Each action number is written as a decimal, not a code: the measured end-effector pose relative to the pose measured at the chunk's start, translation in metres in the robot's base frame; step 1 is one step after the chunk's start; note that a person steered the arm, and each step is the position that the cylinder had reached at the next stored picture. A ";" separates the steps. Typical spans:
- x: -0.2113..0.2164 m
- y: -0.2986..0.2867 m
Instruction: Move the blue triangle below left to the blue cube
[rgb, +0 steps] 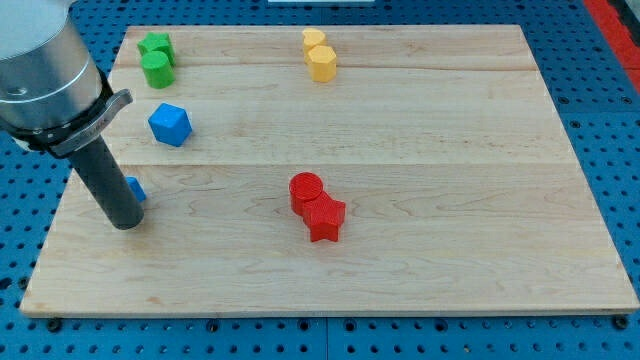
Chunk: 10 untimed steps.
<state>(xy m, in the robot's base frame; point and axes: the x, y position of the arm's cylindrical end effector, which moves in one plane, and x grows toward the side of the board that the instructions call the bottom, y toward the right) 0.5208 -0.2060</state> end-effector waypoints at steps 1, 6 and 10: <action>0.021 -0.009; -0.035 -0.042; -0.020 -0.034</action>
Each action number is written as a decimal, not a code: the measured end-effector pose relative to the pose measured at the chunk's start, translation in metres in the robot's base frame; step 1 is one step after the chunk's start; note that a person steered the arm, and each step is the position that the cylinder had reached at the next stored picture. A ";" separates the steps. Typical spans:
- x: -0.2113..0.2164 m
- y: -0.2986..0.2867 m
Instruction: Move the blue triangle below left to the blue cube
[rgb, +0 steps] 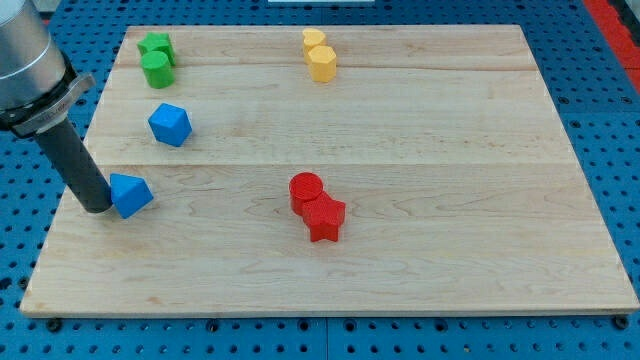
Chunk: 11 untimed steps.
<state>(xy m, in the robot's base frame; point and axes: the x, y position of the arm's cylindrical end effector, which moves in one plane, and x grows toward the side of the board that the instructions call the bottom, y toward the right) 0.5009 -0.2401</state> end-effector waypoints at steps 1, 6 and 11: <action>-0.001 0.004; 0.039 0.079; -0.027 0.067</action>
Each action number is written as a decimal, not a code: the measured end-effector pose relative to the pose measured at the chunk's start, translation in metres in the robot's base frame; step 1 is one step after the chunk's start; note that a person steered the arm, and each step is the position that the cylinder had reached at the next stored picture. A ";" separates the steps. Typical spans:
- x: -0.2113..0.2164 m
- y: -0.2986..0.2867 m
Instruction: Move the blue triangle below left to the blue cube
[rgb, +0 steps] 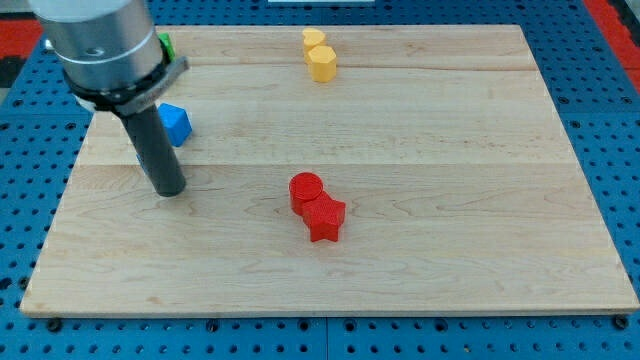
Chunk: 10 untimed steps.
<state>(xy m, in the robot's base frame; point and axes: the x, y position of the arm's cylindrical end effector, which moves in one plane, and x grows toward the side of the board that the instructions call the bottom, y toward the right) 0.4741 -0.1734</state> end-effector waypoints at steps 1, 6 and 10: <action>-0.004 -0.004; -0.019 -0.020; -0.019 -0.051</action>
